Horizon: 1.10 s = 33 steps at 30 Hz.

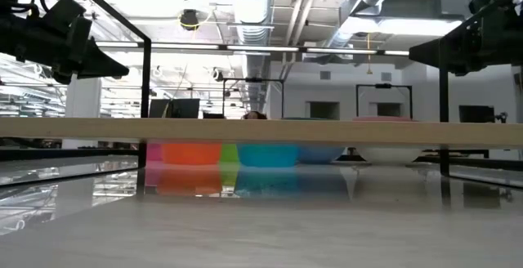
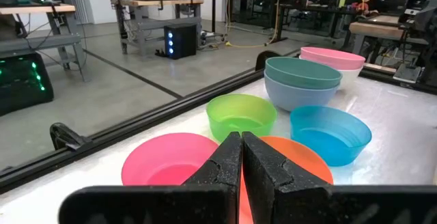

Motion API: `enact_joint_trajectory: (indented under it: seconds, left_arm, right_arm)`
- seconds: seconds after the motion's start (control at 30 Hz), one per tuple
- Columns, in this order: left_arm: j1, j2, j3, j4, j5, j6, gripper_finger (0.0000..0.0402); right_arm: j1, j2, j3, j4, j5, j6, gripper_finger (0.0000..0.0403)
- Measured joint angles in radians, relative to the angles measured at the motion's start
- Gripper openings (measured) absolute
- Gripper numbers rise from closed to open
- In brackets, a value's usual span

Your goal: Place and stack bowls onto a shelf

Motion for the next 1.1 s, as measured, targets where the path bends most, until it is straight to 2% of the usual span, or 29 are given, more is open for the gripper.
enact_joint_trajectory:
  seconds: [0.37,0.63,0.9,1.0,1.1]
  left_arm:
    - [0.001,0.0,-0.002,0.018,-0.005,0.032,0.0]
    - [0.001,0.0,-0.003,0.024,0.106,-0.16,0.0]
    - [0.001,0.0,-0.002,0.022,0.108,-0.207,0.0]
    - [0.001,0.0,-0.002,0.022,0.108,-0.207,0.0]
    - [0.001,0.0,-0.002,0.023,0.108,-0.213,0.0]
  right_arm:
    - [0.0,0.0,0.0,0.0,0.0,-0.001,0.0166]
    - [0.0,0.0,0.0,0.001,0.0,-0.104,0.0166]
    - [-0.01,0.0,0.0,0.097,-0.035,0.436,0.0166]
    - [-0.019,0.0,0.0,0.094,-0.035,0.582,0.0166]
    - [-0.019,0.0,0.0,0.088,-0.035,0.652,0.0166]
